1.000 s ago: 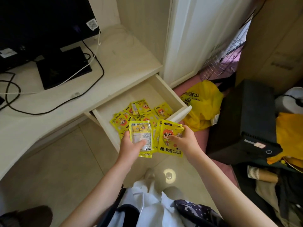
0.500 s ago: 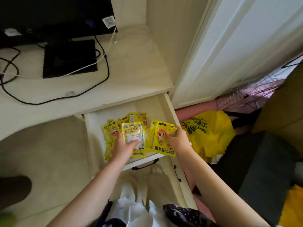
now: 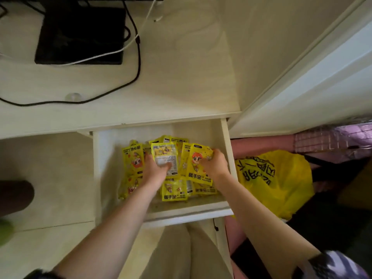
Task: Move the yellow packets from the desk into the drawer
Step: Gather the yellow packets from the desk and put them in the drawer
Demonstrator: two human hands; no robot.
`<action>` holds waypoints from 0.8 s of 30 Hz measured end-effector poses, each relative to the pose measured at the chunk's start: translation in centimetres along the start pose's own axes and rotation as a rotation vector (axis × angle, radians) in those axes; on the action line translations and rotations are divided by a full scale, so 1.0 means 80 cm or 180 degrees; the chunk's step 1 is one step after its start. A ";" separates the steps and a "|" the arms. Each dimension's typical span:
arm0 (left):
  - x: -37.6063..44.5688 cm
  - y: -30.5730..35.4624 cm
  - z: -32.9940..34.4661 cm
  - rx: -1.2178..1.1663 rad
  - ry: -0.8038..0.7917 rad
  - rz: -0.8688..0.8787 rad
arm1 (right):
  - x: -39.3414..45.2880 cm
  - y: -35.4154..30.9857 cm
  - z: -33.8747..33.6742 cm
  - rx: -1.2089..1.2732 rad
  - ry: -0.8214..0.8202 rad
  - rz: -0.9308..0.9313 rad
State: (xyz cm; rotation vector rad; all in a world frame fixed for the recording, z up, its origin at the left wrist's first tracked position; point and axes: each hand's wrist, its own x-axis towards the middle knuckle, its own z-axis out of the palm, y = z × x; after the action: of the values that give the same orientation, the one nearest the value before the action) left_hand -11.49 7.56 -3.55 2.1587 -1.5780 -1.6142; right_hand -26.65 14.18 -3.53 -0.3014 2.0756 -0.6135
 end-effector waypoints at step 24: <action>0.074 -0.034 -0.012 0.1126 0.0315 0.0467 | 0.038 0.015 0.022 -0.0825 -0.0064 0.0232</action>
State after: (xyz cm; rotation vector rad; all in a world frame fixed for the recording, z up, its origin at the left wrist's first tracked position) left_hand -9.19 4.19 -8.71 2.1676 -2.0644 -1.2441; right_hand -26.77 13.34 -7.13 -0.3764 2.1380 -0.2959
